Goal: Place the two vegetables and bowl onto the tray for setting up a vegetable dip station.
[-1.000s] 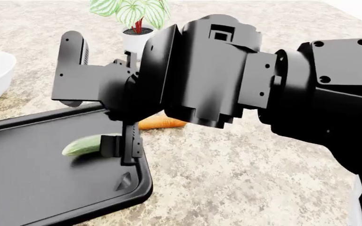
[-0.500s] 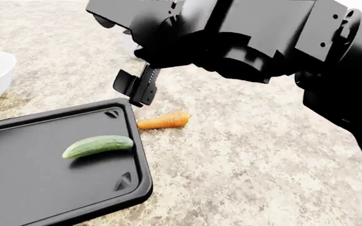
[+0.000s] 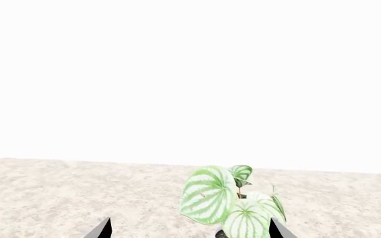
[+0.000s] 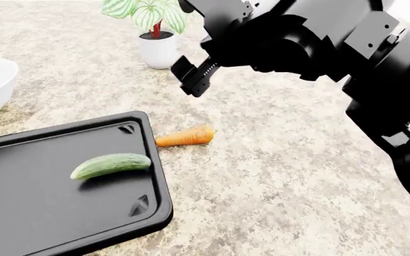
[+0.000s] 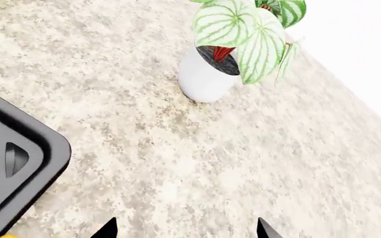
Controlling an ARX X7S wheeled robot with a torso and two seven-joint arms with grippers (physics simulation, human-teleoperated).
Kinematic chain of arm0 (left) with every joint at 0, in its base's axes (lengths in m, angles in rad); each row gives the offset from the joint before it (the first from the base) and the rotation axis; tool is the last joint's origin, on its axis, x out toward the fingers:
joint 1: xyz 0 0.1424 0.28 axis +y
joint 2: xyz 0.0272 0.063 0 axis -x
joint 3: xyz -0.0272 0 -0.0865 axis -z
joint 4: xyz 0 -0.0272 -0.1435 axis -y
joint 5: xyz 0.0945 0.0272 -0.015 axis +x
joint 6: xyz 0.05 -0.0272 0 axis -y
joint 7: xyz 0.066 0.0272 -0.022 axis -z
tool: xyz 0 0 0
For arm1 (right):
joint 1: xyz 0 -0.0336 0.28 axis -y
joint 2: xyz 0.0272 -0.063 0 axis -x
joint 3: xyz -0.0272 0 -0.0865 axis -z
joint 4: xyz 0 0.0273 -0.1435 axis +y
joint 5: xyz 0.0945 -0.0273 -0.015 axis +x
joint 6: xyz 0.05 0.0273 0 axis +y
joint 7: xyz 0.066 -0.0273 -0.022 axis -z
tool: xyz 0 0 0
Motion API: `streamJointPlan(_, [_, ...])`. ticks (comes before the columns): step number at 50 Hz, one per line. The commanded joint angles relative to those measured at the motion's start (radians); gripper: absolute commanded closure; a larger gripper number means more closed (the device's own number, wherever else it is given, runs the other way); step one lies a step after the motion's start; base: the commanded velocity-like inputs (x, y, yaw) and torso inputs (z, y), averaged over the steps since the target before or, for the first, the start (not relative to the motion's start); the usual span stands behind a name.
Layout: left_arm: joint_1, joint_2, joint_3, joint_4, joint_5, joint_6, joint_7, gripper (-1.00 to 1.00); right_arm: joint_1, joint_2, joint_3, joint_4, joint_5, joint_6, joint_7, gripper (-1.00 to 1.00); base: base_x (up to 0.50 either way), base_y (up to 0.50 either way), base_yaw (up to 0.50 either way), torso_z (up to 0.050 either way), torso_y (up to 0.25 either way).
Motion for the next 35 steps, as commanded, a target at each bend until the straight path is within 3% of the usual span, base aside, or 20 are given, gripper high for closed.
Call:
streamJointPlan(1, [0.012,0.003,0.005,-0.006,0.008,0.015,0.011,-1.00,-0.043,-0.007,0.024,0.125,0.016,-0.055,-0.099,-1.00,0.00,0.00,0.00,0.000,0.000])
streamJointPlan(8, [0.018,0.006,0.008,-0.010,0.010,0.021,0.015,-1.00,-0.029,0.015,-0.108,0.053,-0.051,-0.022,-0.260,-1.00,0.00,0.00,0.00,0.000,0.000])
streamJointPlan(17, [0.028,0.004,0.003,-0.020,0.011,0.032,0.022,-1.00,0.002,0.028,-0.112,0.085,-0.016,0.061,-0.299,-1.00,0.00,0.00,0.00,0.000,0.000])
streamJointPlan(35, [0.052,0.002,0.006,-0.018,0.016,0.048,0.030,-1.00,-0.085,0.001,-0.100,0.179,-0.024,-0.031,-0.361,-1.00,0.00,0.00,0.00,0.000,0.000])
